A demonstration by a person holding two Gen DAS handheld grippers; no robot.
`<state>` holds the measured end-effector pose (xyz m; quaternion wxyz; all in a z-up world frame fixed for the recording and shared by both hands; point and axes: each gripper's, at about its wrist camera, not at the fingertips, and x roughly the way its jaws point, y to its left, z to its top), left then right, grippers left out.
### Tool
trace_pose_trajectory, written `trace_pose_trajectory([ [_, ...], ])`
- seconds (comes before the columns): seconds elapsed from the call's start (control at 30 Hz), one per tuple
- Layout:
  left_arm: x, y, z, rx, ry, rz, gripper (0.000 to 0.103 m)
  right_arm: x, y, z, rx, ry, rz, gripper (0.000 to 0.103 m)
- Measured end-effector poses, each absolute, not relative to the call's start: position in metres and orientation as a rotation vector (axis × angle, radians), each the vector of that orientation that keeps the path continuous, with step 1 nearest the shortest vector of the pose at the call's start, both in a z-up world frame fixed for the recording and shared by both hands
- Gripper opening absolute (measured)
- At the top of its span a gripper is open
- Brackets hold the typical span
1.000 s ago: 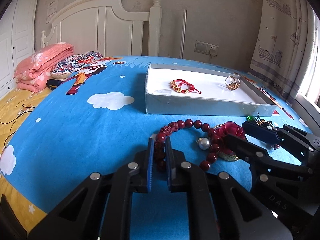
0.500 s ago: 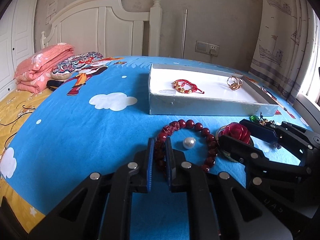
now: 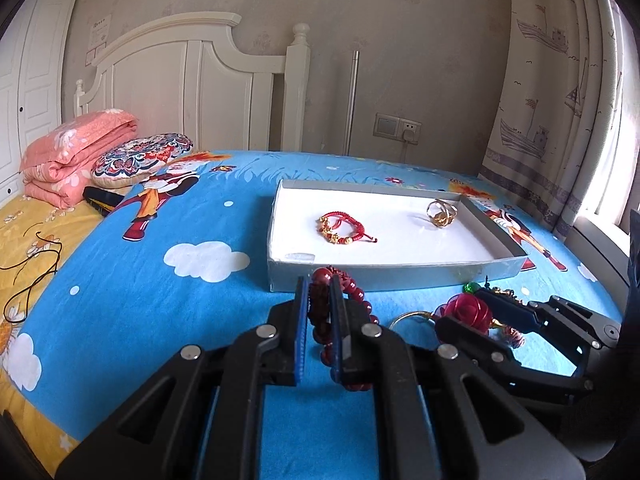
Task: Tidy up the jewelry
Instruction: 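Grasp the red rose ornament with the right tool while the left tool lifts the bead bracelet, then carry the bead bracelet and rose into the tray and open both tools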
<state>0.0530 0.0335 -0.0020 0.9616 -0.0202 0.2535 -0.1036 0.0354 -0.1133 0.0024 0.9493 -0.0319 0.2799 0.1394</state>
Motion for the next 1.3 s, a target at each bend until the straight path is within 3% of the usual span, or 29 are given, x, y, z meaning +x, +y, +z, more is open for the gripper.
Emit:
trace_pose_trajectory([
  [0.43,0.032,0.005,0.029,-0.005,0.451,-0.254,0.01,0.017,-0.125,0.022,-0.045,0.504,0.274,0.041],
  [1.3,0.009,-0.003,0.027,0.025,0.426,-0.143,0.01,0.006,-0.152,0.051,0.01,0.446,0.179,0.041],
])
